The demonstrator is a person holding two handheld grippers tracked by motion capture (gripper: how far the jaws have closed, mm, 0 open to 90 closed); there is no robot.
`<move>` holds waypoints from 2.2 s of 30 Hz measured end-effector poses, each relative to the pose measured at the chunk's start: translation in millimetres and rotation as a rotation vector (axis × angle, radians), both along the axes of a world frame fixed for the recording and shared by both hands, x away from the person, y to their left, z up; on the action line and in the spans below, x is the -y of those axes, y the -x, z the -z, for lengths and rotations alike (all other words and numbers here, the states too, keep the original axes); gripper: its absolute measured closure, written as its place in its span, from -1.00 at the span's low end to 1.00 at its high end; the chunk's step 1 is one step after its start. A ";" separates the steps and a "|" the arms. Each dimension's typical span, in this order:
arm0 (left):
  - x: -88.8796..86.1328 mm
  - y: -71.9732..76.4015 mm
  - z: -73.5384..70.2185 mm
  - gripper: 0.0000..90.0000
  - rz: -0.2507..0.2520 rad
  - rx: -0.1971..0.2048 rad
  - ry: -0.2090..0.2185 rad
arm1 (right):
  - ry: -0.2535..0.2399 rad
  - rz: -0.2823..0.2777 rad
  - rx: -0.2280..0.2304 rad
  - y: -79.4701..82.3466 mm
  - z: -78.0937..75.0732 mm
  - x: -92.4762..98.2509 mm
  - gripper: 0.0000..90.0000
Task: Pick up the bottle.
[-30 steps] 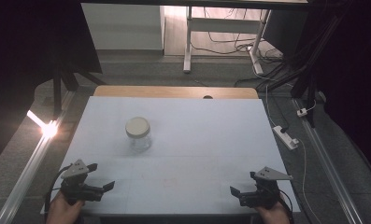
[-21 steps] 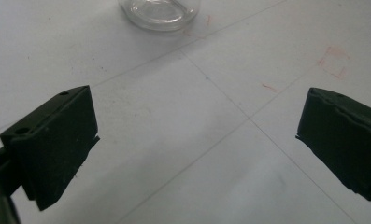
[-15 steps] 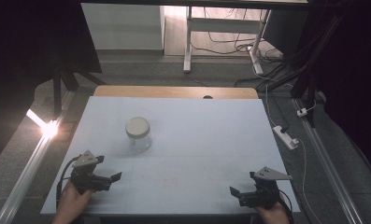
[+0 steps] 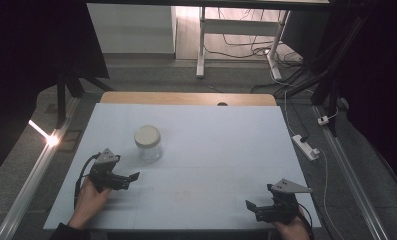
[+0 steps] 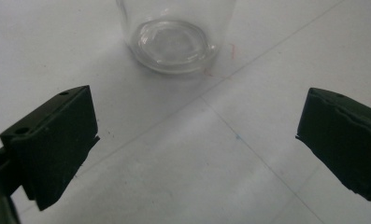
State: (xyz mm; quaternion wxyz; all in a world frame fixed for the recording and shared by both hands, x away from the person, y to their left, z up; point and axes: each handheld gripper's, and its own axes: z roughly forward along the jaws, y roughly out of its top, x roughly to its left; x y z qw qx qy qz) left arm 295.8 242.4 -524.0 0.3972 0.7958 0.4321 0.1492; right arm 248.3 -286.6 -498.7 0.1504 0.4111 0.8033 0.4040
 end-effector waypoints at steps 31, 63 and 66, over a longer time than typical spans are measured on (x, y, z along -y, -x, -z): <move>31.2 -76.4 4.7 -1.00 0.083 0.036 0.021 | -0.002 -0.005 -0.001 -0.1 0.1 0.2 -1.00; 41.7 -87.2 1.9 -0.84 0.077 0.075 -0.007 | -0.005 -0.008 -0.001 0.0 0.1 0.5 -1.00; 42.0 -86.9 1.4 -0.84 0.075 0.074 -0.010 | -0.005 -0.008 -0.001 0.1 0.0 0.5 -1.00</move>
